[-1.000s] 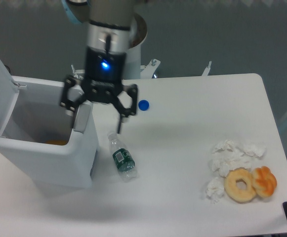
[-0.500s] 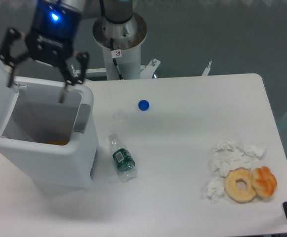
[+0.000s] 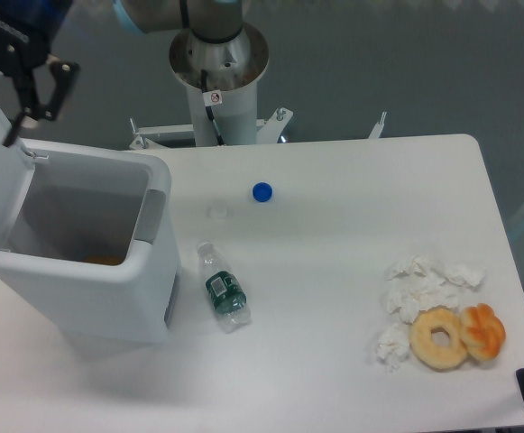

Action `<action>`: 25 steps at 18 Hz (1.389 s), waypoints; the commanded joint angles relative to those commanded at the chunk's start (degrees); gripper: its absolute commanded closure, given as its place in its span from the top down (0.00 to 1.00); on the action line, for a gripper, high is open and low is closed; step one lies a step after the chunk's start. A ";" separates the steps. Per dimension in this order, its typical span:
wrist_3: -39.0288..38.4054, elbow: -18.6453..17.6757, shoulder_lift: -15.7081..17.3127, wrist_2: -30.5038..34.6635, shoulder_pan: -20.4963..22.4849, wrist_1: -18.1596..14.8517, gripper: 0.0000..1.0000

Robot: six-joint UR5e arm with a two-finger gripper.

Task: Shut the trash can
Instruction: 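Reach behind the raised lid and push it forward over the can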

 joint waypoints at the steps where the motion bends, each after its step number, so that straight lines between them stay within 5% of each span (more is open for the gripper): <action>1: -0.09 0.00 0.18 -0.53 -0.18 0.00 1.00; 17: 1.40 -1.32 0.45 -3.52 -7.64 0.09 1.00; 25: 4.22 -1.58 -2.98 -3.52 -10.90 0.09 1.00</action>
